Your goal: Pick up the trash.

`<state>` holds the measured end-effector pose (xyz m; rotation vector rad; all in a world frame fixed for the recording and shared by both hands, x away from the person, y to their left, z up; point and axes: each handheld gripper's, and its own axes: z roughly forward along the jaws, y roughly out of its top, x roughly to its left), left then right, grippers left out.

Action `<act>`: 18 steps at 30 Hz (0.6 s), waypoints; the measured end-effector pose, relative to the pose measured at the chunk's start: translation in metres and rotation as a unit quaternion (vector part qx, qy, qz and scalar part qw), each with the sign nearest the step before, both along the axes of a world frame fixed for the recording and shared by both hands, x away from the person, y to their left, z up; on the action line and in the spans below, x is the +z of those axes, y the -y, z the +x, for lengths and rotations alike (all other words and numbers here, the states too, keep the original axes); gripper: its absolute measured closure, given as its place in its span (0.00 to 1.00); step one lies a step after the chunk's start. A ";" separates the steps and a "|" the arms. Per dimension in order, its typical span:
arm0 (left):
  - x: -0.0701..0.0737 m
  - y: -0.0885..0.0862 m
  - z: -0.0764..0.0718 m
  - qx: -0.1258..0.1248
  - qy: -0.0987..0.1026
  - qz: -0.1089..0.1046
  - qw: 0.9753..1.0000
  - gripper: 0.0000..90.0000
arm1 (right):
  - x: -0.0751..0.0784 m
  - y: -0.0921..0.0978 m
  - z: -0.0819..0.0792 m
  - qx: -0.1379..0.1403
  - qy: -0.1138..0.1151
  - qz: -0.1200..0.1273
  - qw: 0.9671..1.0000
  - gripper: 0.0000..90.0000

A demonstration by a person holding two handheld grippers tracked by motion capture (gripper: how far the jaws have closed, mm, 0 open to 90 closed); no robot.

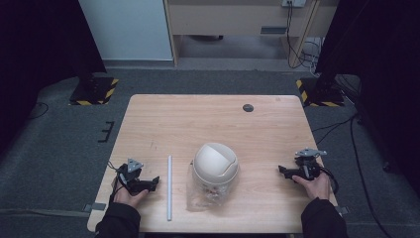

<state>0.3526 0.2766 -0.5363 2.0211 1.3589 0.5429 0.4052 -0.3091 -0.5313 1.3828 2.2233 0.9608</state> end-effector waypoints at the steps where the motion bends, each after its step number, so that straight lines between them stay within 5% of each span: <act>1: 0.000 0.000 0.000 0.000 0.000 0.003 1.000 0.00 | 0.001 0.001 -0.001 0.006 0.003 0.002 1.000 0.24; 7: 0.000 0.000 0.000 -0.002 0.000 0.004 1.000 0.00 | 0.022 -0.004 -0.001 0.029 0.046 0.066 0.996 0.21; 18: 0.000 0.000 0.000 -0.003 0.000 0.003 1.000 0.00 | 0.076 -0.012 -0.007 0.070 0.127 0.151 0.978 0.19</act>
